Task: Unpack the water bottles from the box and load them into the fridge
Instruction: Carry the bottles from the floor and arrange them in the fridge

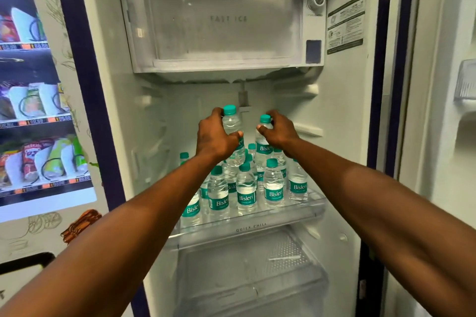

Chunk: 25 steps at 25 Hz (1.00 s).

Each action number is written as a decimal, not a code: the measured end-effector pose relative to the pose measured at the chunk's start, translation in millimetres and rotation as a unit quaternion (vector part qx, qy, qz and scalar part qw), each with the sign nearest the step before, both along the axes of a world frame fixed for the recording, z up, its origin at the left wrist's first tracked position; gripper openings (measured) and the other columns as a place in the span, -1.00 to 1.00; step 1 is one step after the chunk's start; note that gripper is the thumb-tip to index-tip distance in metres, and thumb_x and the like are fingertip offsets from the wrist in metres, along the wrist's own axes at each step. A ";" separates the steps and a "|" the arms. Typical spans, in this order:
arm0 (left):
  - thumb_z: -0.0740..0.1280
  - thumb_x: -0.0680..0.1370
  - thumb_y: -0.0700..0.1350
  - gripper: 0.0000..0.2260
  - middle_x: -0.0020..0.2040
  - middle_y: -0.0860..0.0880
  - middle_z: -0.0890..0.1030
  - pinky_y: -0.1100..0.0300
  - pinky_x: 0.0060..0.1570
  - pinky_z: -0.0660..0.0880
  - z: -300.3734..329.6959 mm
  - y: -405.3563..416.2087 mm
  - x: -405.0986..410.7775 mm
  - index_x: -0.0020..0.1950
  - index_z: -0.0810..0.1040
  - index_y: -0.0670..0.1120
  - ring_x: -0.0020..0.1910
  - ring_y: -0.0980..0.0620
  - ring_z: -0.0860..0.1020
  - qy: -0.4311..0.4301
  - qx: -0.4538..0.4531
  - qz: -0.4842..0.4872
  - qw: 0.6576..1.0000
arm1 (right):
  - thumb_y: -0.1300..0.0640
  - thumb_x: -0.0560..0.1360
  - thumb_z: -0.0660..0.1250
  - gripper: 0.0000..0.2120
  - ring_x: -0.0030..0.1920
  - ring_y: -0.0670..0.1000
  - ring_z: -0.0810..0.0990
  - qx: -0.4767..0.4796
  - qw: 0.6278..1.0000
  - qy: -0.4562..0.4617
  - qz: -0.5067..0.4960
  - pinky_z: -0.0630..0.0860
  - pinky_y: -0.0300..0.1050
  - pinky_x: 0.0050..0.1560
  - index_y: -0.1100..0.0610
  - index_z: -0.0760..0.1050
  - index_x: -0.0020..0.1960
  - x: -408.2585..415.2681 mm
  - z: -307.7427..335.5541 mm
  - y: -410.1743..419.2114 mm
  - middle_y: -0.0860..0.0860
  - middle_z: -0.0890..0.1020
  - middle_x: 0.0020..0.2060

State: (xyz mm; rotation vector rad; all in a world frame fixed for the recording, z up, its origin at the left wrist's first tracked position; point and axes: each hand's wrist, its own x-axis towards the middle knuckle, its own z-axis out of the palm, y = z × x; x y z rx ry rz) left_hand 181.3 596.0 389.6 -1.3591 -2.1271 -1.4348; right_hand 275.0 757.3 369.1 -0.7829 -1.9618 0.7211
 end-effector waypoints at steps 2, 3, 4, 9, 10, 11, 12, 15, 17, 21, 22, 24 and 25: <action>0.56 0.43 -0.14 -0.49 0.17 -0.09 0.62 0.15 0.09 0.56 -1.6 0.4 -2.8 0.33 0.47 -0.12 0.10 -0.06 0.62 -0.010 0.001 -0.001 1.000 | 0.09 0.54 0.44 -0.61 0.18 0.16 0.59 -0.007 1.000 -0.026 -0.004 0.53 0.04 0.23 0.13 0.48 0.32 -5.7 -9.9 3.0 0.15 0.60 0.23; 0.56 0.44 -0.14 -0.49 0.17 -0.10 0.62 0.12 0.12 0.57 -2.1 0.6 -3.9 0.33 0.47 -0.13 0.11 -0.07 0.62 -0.015 0.004 -0.003 1.000 | 0.08 0.53 0.44 -0.62 0.18 0.15 0.59 -0.014 0.999 -0.041 -0.009 0.53 0.04 0.23 0.13 0.49 0.31 -8.0 -14.7 4.6 0.14 0.61 0.23; 0.56 0.44 -0.15 -0.49 0.18 -0.10 0.62 0.09 0.14 0.58 -2.2 0.6 -4.4 0.33 0.47 -0.13 0.12 -0.07 0.61 -0.019 0.007 -0.004 1.000 | 0.06 0.53 0.45 -0.61 0.18 0.15 0.59 -0.022 0.998 -0.059 -0.017 0.53 0.03 0.23 0.12 0.50 0.31 -9.6 -18.6 6.6 0.14 0.61 0.23; 0.54 0.45 -0.14 -0.48 0.21 -0.11 0.60 0.04 0.19 0.57 -3.5 0.6 -5.5 0.35 0.45 -0.12 0.15 -0.09 0.60 -0.014 -0.001 -0.006 1.000 | -0.02 0.48 0.50 -0.57 0.13 0.11 0.62 -0.051 0.988 -0.135 -0.058 0.56 -0.01 0.18 0.08 0.54 0.29 -15.0 -31.0 14.1 0.10 0.64 0.18; 0.54 0.45 -0.14 -0.48 0.22 -0.11 0.60 0.03 0.20 0.57 -4.0 0.3 -5.4 0.36 0.44 -0.12 0.16 -0.09 0.60 -0.012 0.000 -0.007 1.000 | -0.02 0.47 0.51 -0.57 0.13 0.12 0.62 -0.051 0.985 -0.151 -0.066 0.56 0.02 0.21 0.09 0.55 0.28 -16.8 -33.3 15.4 0.11 0.65 0.17; 0.54 0.46 -0.14 -0.48 0.23 -0.11 0.59 0.03 0.21 0.56 -4.4 -0.5 -5.2 0.36 0.44 -0.11 0.18 -0.09 0.59 -0.011 0.001 -0.005 1.000 | -0.03 0.46 0.52 -0.57 0.13 0.13 0.61 -0.052 0.982 -0.167 -0.076 0.55 0.05 0.24 0.10 0.56 0.26 -18.7 -35.3 16.1 0.12 0.65 0.16; 0.53 0.46 -0.14 -0.48 0.25 -0.10 0.59 0.04 0.23 0.55 -4.4 -1.4 -4.9 0.37 0.43 -0.11 0.19 -0.08 0.59 -0.011 0.002 -0.005 1.000 | -0.03 0.45 0.53 -0.58 0.14 0.14 0.61 -0.053 0.978 -0.180 -0.089 0.53 0.08 0.26 0.10 0.57 0.25 -20.4 -37.4 16.8 0.12 0.65 0.15; 0.52 0.48 -0.14 -0.48 0.27 -0.10 0.58 0.05 0.26 0.53 -3.8 -5.3 -5.1 0.39 0.43 -0.11 0.21 -0.08 0.58 -0.011 0.012 -0.010 1.000 | -0.04 0.46 0.51 -0.62 0.15 0.14 0.59 -0.044 0.967 -0.212 -0.138 0.47 0.08 0.27 0.08 0.58 0.21 -24.2 -42.1 15.5 0.09 0.65 0.12; 0.51 0.48 -0.14 -0.48 0.28 -0.09 0.58 0.04 0.27 0.52 -3.1 -7.9 -6.2 0.39 0.43 -0.10 0.22 -0.08 0.57 -0.008 0.016 -0.013 1.000 | -0.01 0.48 0.49 -0.65 0.15 0.13 0.60 -0.032 0.963 -0.222 -0.151 0.49 0.07 0.26 0.11 0.59 0.20 -25.9 -43.9 14.2 0.09 0.65 0.10; 0.51 0.49 -0.14 -0.49 0.28 -0.09 0.57 0.07 0.26 0.50 -3.6 -11.4 -8.0 0.39 0.42 -0.10 0.23 -0.08 0.57 -0.012 0.014 -0.016 1.000 | 0.04 0.48 0.49 -0.67 0.10 0.13 0.63 -0.021 0.963 -0.225 -0.148 0.58 0.03 0.16 0.15 0.60 0.18 -29.3 -45.0 13.6 0.11 0.67 0.07; 0.51 0.49 -0.14 -0.48 0.28 -0.09 0.57 0.07 0.26 0.50 -4.0 -12.6 -7.9 0.40 0.42 -0.10 0.23 -0.08 0.57 -0.011 0.014 -0.015 1.000 | 0.05 0.47 0.50 -0.67 0.10 0.13 0.64 -0.012 0.962 -0.229 -0.148 0.59 0.01 0.14 0.15 0.60 0.18 -30.0 -43.9 12.7 0.11 0.67 0.08; 0.51 0.49 -0.15 -0.48 0.28 -0.09 0.57 0.08 0.24 0.51 -4.8 -15.3 -7.9 0.40 0.42 -0.10 0.22 -0.08 0.57 -0.011 0.015 -0.016 1.000 | 0.04 0.45 0.52 -0.65 0.09 0.13 0.64 -0.003 0.960 -0.236 -0.149 0.59 -0.02 0.11 0.14 0.60 0.18 -30.9 -42.2 10.9 0.11 0.67 0.09; 0.51 0.49 -0.15 -0.48 0.28 -0.09 0.58 0.10 0.23 0.50 -4.6 -16.4 -8.0 0.40 0.42 -0.10 0.22 -0.07 0.57 -0.013 0.017 -0.018 1.000 | 0.02 0.44 0.53 -0.64 0.08 0.12 0.64 -0.003 0.961 -0.234 -0.148 0.60 -0.04 0.10 0.14 0.60 0.17 -30.4 -41.7 10.9 0.11 0.67 0.08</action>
